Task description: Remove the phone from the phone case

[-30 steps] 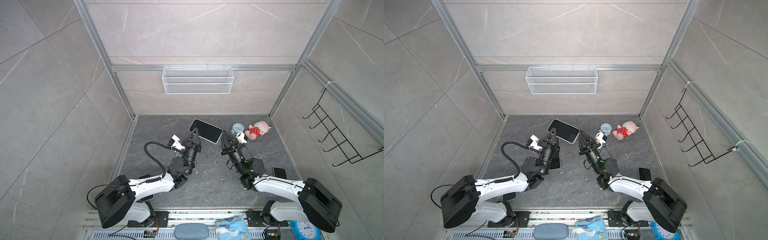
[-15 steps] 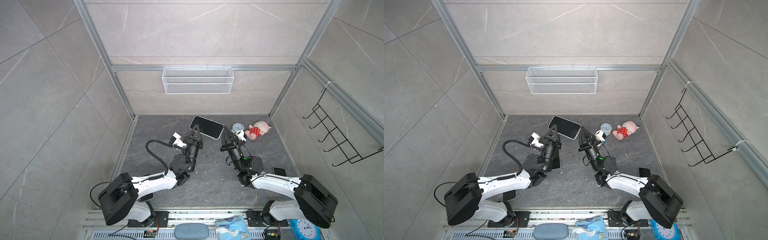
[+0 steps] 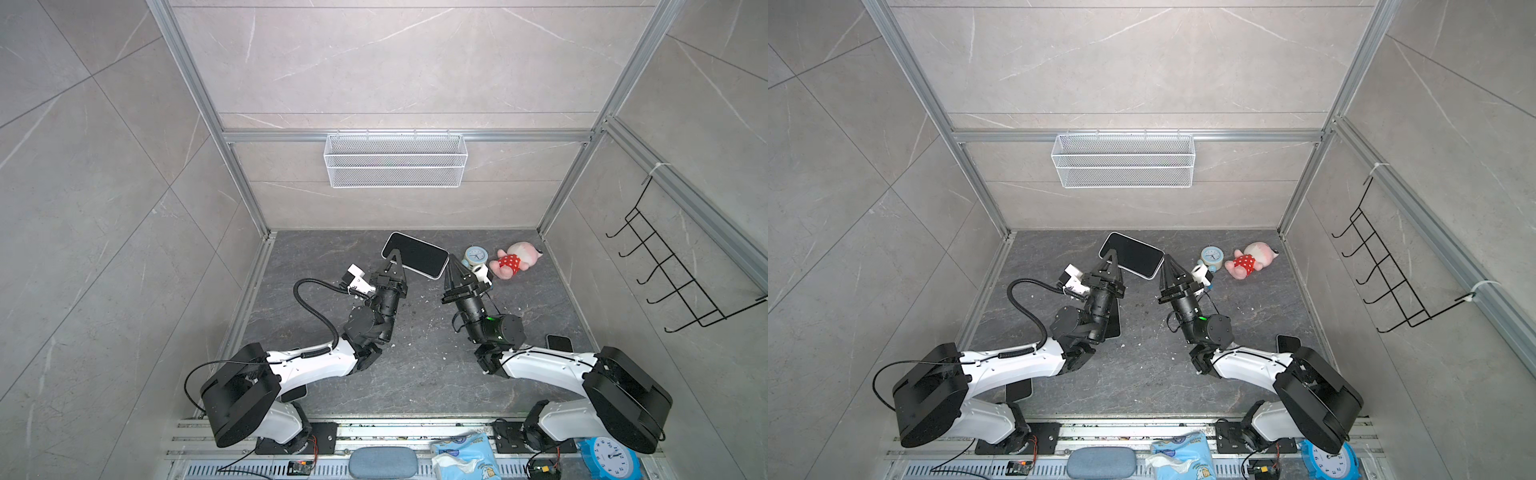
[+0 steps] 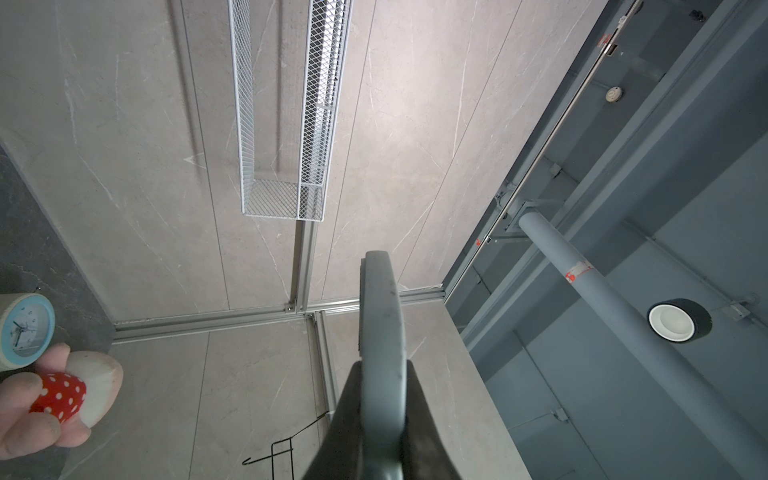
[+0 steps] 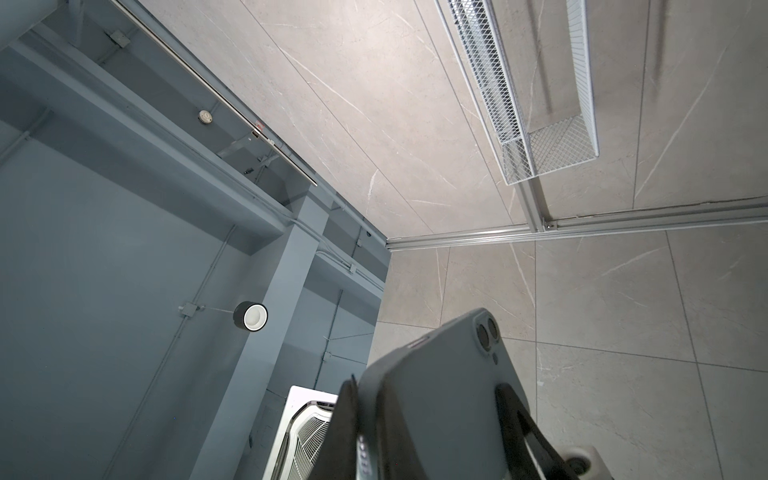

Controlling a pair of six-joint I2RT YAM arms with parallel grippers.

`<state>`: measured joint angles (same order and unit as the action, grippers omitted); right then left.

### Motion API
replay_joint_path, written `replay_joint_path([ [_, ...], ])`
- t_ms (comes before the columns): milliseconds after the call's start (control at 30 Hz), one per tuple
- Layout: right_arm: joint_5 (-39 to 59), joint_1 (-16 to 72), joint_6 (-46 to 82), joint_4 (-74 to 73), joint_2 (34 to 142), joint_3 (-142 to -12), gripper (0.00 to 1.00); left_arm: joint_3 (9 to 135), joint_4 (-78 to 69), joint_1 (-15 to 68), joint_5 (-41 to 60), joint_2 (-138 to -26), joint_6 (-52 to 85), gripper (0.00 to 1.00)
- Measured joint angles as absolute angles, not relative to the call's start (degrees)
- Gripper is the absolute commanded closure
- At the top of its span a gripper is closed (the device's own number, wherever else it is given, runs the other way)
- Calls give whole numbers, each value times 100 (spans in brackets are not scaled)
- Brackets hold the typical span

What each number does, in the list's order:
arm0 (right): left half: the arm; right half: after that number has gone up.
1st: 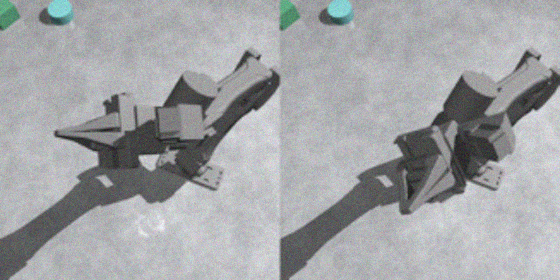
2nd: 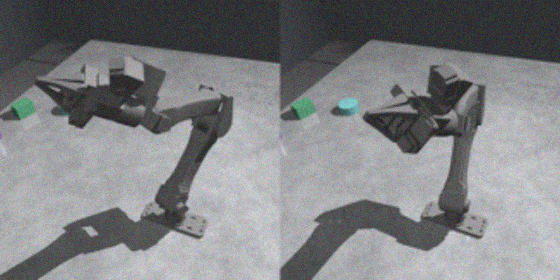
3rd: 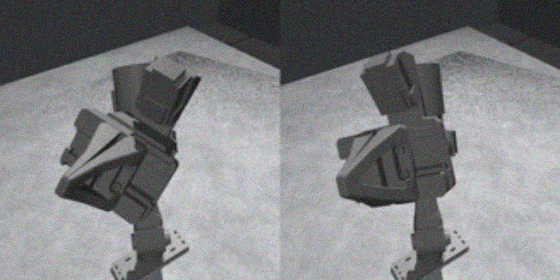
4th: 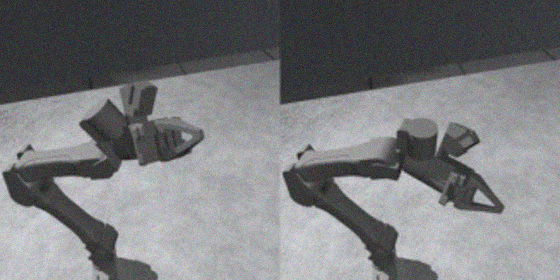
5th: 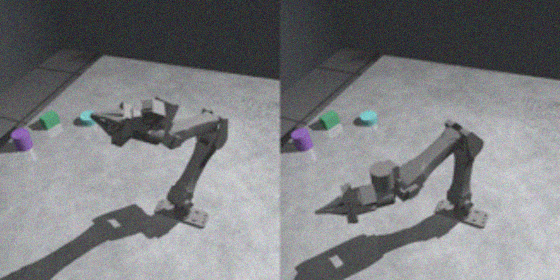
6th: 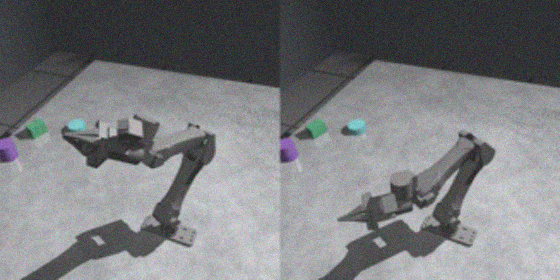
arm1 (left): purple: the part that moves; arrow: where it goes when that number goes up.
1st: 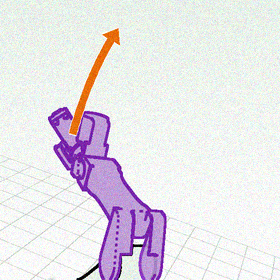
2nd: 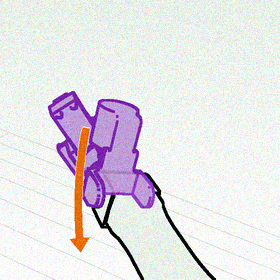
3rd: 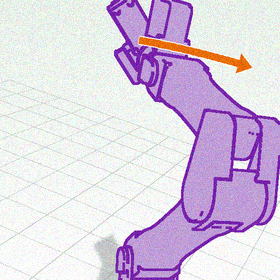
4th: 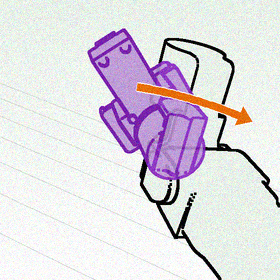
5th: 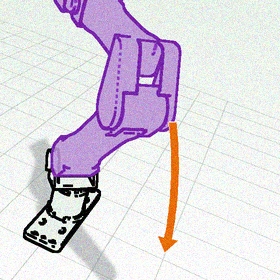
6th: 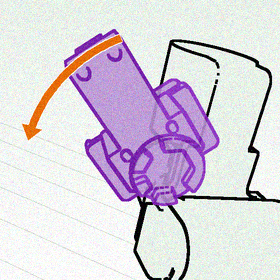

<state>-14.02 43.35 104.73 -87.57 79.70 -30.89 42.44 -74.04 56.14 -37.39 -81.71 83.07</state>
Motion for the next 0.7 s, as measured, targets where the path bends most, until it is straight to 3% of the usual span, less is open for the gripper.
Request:
replay_joint_path([
  [700, -1525, 4329, 11161, -8595, 8326, -2648, 100, 4333, -7199, 5629, -3640, -8213, 8176, 100],
])
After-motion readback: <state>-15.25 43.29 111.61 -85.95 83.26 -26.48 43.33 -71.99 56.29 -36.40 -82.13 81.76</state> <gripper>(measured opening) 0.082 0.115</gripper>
